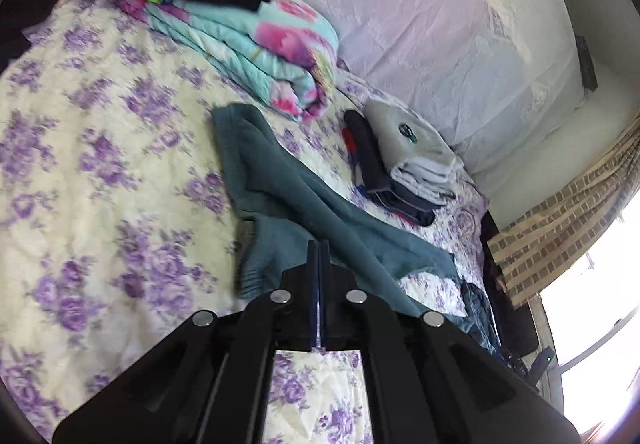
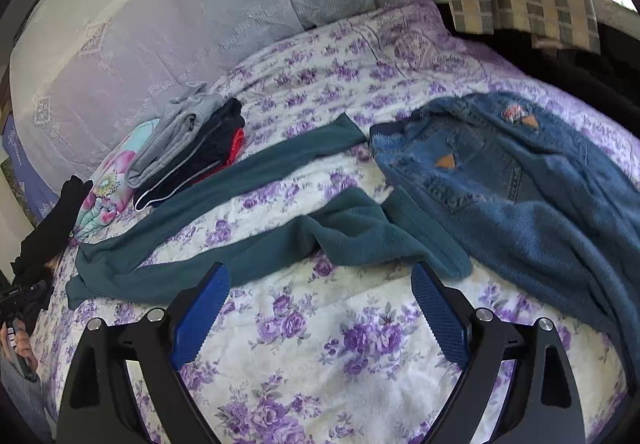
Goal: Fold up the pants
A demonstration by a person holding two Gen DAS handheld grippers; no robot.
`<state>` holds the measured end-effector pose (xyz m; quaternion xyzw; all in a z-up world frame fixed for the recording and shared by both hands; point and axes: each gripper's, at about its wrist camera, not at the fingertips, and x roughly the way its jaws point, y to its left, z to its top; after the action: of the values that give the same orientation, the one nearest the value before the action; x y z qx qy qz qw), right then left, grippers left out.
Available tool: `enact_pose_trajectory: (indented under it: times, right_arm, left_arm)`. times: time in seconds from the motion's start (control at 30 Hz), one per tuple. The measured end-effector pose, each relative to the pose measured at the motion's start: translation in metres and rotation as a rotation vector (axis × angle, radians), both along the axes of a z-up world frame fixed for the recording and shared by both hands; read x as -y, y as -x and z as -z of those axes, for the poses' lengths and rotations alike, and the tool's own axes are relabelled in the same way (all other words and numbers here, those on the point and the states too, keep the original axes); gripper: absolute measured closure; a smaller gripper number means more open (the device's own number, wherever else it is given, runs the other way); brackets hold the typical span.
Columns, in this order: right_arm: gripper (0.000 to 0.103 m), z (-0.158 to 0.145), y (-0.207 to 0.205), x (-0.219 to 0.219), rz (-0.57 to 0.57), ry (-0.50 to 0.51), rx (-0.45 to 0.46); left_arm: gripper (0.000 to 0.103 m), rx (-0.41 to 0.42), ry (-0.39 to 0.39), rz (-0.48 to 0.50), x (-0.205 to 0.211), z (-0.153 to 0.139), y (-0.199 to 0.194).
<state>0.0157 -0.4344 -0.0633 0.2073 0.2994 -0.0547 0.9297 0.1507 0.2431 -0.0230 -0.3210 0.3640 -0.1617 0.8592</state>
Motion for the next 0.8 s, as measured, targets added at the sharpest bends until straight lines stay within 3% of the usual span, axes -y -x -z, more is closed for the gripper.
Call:
enact_pose_trajectory:
  times: [0.1, 0.17, 0.23, 0.27, 0.4, 0.47, 0.5, 0.53, 0.67, 0.77, 0.8]
  right_arm:
    - [0.011, 0.013, -0.002, 0.011, 0.015, -0.081, -0.029]
    - [0.011, 0.019, -0.002, 0.018, 0.019, -0.150, -0.027]
    - [0.011, 0.025, -0.004, 0.025, 0.020, -0.205, -0.034]
    - [0.011, 0.027, -0.006, 0.029, 0.024, -0.231, -0.036]
    - [0.011, 0.031, -0.009, 0.046, 0.050, -0.325, -0.022]
    - [0.011, 0.038, -0.008, 0.054, 0.059, -0.395, -0.029]
    - [0.011, 0.042, -0.006, 0.058, 0.059, -0.439, -0.029]
    - [0.011, 0.046, -0.005, 0.061, 0.060, -0.485, -0.023]
    - [0.011, 0.048, -0.015, 0.074, 0.064, -0.581, -0.007]
    - [0.012, 0.035, -0.043, 0.086, 0.070, -0.542, 0.015]
    - [0.028, 0.027, -0.053, 0.088, 0.062, -0.517, 0.035]
  left_arm:
    - [0.103, -0.062, -0.021, 0.001, 0.000, 0.015, 0.001]
    - [0.100, -0.118, -0.085, 0.013, 0.012, 0.032, -0.003]
    - [0.074, -0.141, -0.108, 0.036, 0.021, 0.045, -0.013]
    - [0.067, -0.146, -0.109, 0.034, 0.025, 0.050, -0.020]
    - [0.052, -0.130, -0.130, 0.008, 0.033, 0.054, -0.042]
    - [0.054, -0.149, -0.161, 0.003, 0.041, 0.055, -0.053]
    - [0.074, -0.149, -0.157, 0.010, 0.044, 0.056, -0.056]
    - [0.083, -0.149, -0.127, 0.035, 0.045, 0.057, -0.057]
    - [0.087, -0.095, -0.061, 0.028, 0.040, 0.049, -0.045]
    - [0.087, -0.059, -0.024, -0.008, 0.029, 0.034, -0.036]
    - [0.087, -0.050, -0.013, -0.020, 0.024, 0.028, -0.035]
